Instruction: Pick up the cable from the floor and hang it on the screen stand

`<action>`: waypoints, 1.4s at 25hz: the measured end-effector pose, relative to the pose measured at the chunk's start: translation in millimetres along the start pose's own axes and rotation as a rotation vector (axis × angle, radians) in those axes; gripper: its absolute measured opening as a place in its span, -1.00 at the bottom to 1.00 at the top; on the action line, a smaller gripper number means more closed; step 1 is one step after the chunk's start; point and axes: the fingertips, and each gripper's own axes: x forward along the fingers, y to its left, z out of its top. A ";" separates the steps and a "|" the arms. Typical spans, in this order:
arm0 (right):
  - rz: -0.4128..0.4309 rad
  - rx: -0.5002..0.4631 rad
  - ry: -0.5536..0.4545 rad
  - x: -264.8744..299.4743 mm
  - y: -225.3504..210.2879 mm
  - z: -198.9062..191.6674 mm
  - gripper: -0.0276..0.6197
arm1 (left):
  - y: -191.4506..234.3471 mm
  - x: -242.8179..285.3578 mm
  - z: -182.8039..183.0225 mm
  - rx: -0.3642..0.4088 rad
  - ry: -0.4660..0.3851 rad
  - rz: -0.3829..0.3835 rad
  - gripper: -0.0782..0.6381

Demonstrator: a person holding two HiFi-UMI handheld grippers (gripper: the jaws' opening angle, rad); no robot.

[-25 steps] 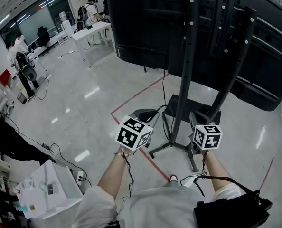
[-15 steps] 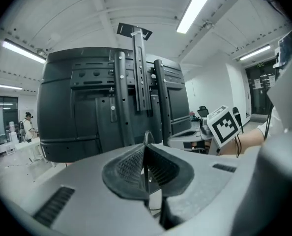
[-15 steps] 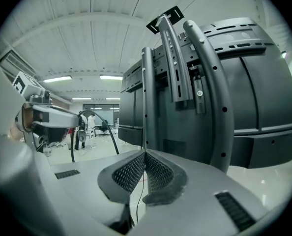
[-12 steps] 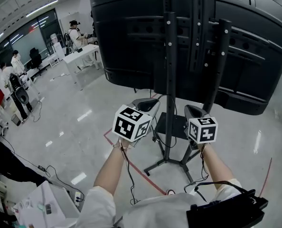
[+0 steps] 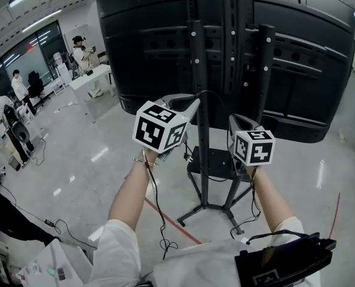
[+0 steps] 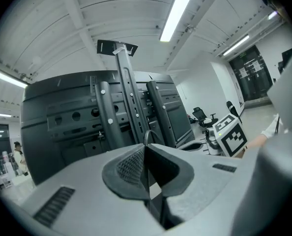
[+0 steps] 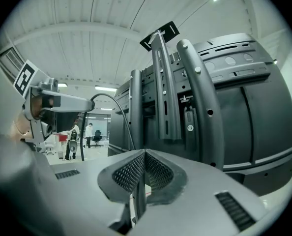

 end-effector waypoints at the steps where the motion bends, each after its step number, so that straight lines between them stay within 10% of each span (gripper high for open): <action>1: -0.004 -0.002 -0.008 0.1 -1.7 4.6 -0.86 | 3.1 3.2 6.3 0.015 0.000 0.004 -0.73; 35: -0.021 -0.060 -0.104 59.1 -3.5 161.5 -0.86 | 155.8 37.3 174.1 0.058 -0.067 0.207 -0.73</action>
